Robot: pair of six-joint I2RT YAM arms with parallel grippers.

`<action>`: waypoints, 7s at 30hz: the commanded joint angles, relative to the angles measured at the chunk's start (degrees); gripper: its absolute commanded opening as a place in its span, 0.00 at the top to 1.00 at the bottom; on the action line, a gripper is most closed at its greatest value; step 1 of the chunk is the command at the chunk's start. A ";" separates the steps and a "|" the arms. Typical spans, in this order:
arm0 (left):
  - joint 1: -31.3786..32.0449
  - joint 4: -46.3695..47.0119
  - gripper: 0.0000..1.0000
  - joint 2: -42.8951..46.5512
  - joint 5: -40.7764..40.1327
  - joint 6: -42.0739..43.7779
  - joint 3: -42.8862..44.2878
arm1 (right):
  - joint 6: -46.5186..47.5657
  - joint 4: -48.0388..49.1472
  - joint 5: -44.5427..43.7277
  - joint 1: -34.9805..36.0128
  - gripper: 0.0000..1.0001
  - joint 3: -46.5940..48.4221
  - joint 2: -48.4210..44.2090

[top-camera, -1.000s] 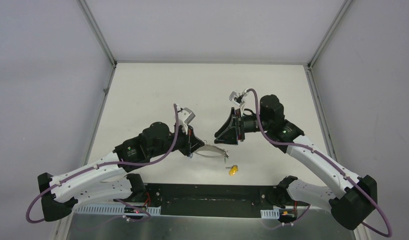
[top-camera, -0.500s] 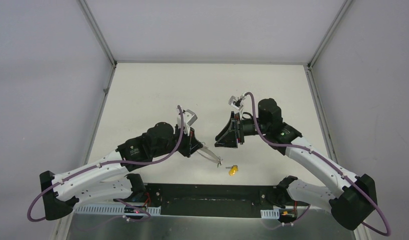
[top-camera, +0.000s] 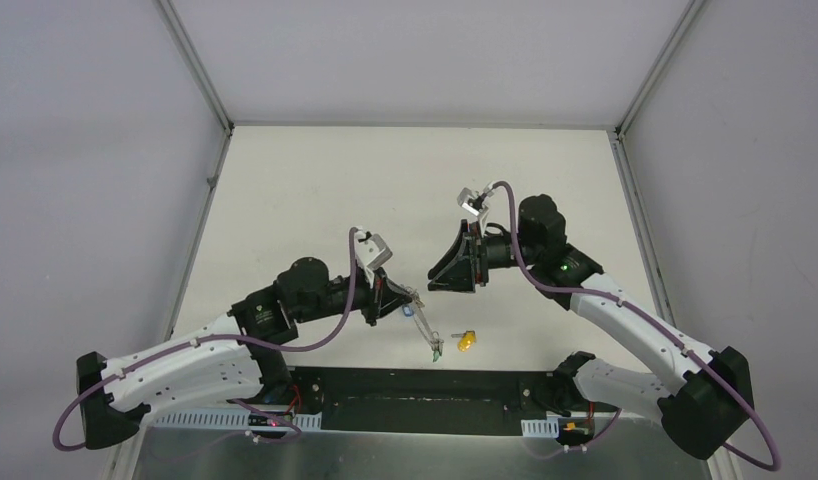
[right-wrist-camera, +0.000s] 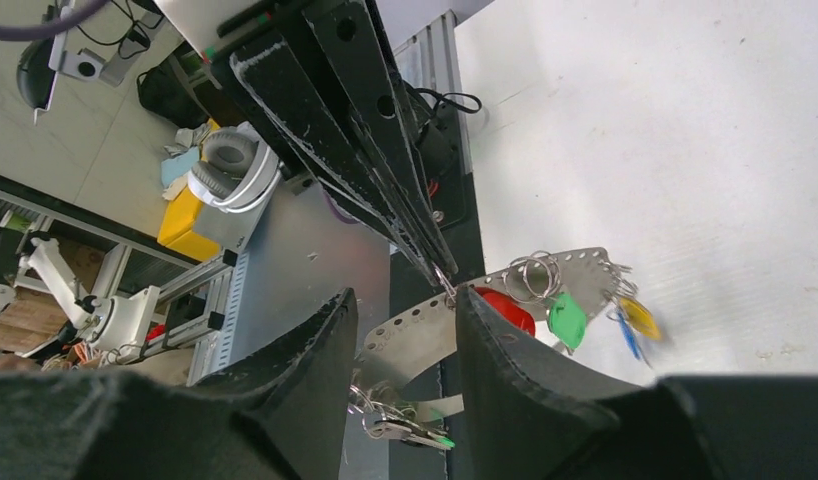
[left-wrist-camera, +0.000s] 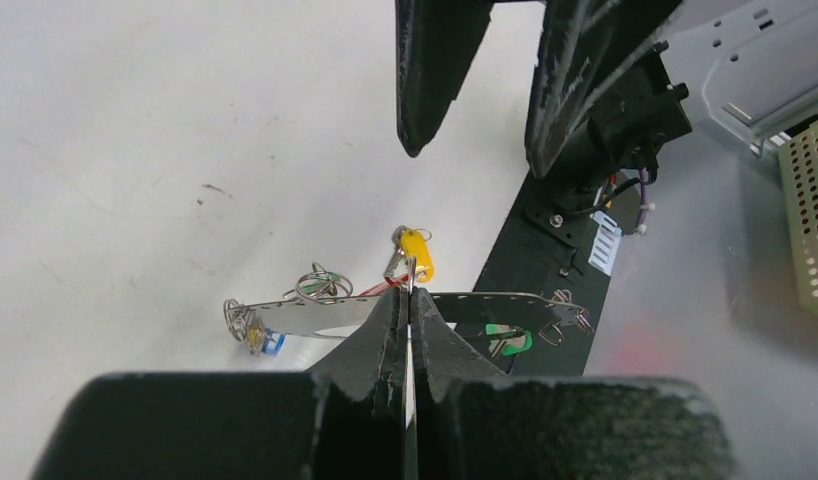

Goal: Put the keys on the keyring

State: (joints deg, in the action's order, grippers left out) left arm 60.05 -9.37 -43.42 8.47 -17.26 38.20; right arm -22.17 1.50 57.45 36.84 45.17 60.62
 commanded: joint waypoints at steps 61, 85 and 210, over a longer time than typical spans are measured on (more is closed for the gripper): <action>0.38 23.91 0.62 11.93 6.63 10.72 -9.39 | 11.30 -13.60 -2.37 6.84 1.00 9.00 0.43; 0.42 3.57 0.61 -10.15 16.91 19.19 9.94 | 34.17 -60.64 -10.00 7.19 1.00 32.70 10.62; 0.43 13.98 1.00 2.56 -11.75 -22.15 1.55 | 16.02 -21.94 -18.77 7.66 0.59 11.43 -4.45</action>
State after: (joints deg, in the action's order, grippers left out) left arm 60.07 2.07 -41.04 -2.50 -37.54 36.64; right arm -7.99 -20.34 41.76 43.88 53.45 55.92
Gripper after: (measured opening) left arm 0.008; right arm 0.463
